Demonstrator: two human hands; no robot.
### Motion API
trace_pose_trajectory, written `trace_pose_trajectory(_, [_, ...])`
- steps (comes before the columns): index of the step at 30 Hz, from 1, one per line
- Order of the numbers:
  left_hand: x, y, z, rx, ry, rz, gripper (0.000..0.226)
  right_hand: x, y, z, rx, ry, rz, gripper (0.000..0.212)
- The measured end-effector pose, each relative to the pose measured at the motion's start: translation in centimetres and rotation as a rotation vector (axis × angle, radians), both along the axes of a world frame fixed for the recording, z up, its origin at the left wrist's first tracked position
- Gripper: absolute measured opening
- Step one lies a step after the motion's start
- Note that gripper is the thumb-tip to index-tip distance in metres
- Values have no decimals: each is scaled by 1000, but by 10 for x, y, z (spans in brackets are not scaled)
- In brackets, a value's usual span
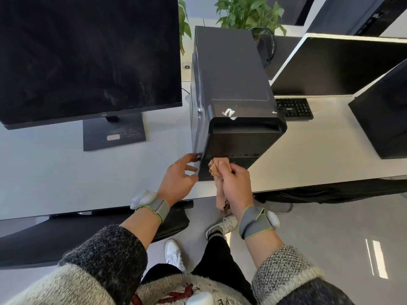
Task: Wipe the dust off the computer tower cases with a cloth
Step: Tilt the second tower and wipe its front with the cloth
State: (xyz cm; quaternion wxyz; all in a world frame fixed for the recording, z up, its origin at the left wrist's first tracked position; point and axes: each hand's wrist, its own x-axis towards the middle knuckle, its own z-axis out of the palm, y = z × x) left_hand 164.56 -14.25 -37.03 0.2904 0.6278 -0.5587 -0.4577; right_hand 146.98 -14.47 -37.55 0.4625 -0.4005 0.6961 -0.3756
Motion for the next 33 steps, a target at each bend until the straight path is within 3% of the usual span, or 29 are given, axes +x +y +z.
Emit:
trace_pose_trajectory(3, [-1, 0, 1, -5, 2, 0, 61, -3, 2, -4, -30, 0, 31, 32])
trace_pose_trajectory(7, [-1, 2, 2, -2, 4, -4, 61, -3, 0, -16, 93, 21, -8, 33])
trace_pose_trajectory(12, [-2, 0, 2, -9, -5, 6, 58, -7, 3, 0, -39, 24, 0, 31])
trace_pose_trajectory(17, [-2, 1, 4, -9, 9, 1, 58, -10, -3, -13, 90, 88, 25, 34])
trace_pose_trajectory(22, [-2, 0, 4, -11, 5, 11, 58, -14, 1, 0, -26, 52, 37, 29])
trace_pose_trajectory(27, [-2, 0, 3, -10, 4, -1, 58, -17, -6, -15, 83, 72, 82, 39])
trace_pose_trajectory(33, [-3, -1, 3, -14, -5, 1, 57, -15, 0, 3, -13, 31, 42, 30])
